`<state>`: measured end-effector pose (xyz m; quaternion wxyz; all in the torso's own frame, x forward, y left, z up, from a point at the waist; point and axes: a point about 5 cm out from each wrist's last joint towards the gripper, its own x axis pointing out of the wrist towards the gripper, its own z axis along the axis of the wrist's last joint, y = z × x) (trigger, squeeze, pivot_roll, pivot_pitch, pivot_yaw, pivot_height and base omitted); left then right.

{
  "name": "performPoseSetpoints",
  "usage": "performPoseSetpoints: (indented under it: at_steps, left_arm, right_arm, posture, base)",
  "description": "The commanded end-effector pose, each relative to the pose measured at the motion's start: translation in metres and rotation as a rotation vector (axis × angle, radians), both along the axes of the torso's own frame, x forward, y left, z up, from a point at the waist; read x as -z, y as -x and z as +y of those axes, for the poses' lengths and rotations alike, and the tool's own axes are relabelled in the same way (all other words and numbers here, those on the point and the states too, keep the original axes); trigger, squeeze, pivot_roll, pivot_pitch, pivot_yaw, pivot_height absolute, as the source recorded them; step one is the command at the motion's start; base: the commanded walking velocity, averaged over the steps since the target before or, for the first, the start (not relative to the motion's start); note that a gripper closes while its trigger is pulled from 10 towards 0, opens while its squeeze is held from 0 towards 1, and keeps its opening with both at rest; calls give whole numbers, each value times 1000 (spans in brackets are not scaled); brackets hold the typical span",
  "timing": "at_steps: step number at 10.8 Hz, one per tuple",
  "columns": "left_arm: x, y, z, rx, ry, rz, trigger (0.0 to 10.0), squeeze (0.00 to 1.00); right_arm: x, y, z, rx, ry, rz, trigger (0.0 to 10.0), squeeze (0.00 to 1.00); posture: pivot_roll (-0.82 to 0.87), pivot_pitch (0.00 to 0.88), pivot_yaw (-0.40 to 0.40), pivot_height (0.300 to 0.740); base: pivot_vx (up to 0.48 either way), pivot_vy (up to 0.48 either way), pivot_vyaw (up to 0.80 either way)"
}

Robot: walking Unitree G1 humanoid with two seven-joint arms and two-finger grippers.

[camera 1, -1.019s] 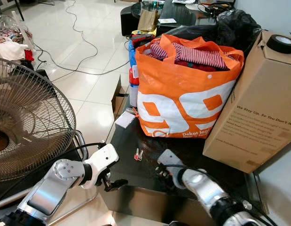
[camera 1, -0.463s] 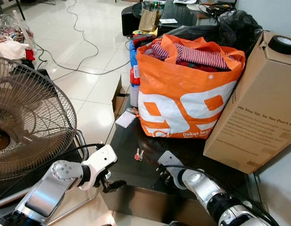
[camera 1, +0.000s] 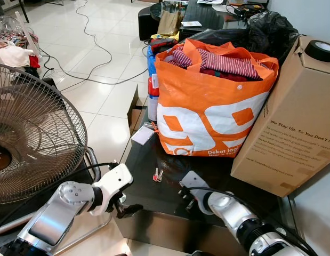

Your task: Hang keys on a hook

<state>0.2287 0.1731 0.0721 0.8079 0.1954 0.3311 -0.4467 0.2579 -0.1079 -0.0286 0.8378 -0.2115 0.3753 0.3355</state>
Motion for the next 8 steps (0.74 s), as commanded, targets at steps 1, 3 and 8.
performPoseSetpoints:
  at_steps: [1,3,8]
  left_arm:
    - [-5,-2,-3,15,5,-14,10000,0]
    - [-7,-4,-7,22,8,-20,10000,0]
    - [-6,-9,-14,47,12,-31,10000,0]
  right_arm:
    - [-1,-2,-8,14,11,2,0,0]
    - [-4,-3,-15,8,-10,-6,0,0]
    - [-27,8,-56,-147,-58,-5,0,0]
  posture:
    - [-116,0,-22,740]
    - [-124,0,-14,740]
    - [-152,0,12,740]
  base:
    - [0,0,0]
    - [0,0,0]
    - [0,0,0]
